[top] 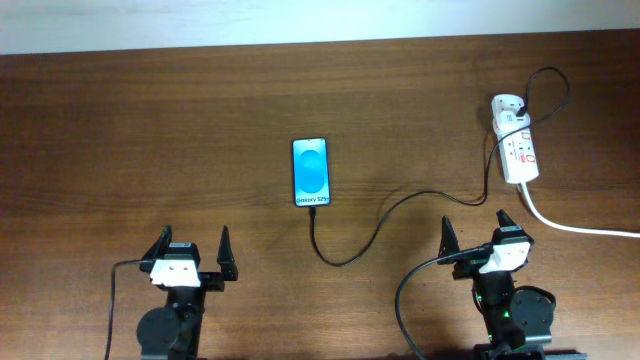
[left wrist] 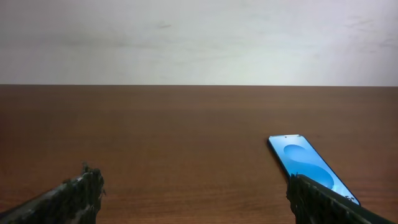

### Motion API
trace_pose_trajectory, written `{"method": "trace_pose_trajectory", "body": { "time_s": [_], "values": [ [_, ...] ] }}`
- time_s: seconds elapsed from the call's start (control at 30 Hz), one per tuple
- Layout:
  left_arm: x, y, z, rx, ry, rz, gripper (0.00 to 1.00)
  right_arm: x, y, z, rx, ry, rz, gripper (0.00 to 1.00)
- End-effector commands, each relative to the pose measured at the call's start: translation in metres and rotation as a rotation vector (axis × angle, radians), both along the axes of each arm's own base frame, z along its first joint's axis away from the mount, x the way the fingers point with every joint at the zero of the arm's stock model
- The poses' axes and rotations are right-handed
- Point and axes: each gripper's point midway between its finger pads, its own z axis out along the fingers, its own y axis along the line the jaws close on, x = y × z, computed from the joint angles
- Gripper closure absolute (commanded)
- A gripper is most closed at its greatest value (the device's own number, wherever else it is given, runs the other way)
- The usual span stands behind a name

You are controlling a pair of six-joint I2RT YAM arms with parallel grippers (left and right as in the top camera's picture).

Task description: Plug charger to phone and switch on socket

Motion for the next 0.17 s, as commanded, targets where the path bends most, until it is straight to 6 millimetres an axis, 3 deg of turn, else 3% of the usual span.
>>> {"method": "trace_pose_trajectory", "body": {
  "time_s": [0.0, 0.13],
  "values": [
    [-0.0003, -0.0003, -0.0015, 0.004, 0.001, -0.005, 0.01, -0.0003, 0.002, -0.0025, -0.007, 0.004, 0.008, 0.02],
    [-0.0003, -0.0004, -0.0015, 0.004, 0.001, -0.005, 0.01, -0.0003, 0.0019, -0.0025, -0.007, 0.004, 0.008, 0.02]
  ]
}}
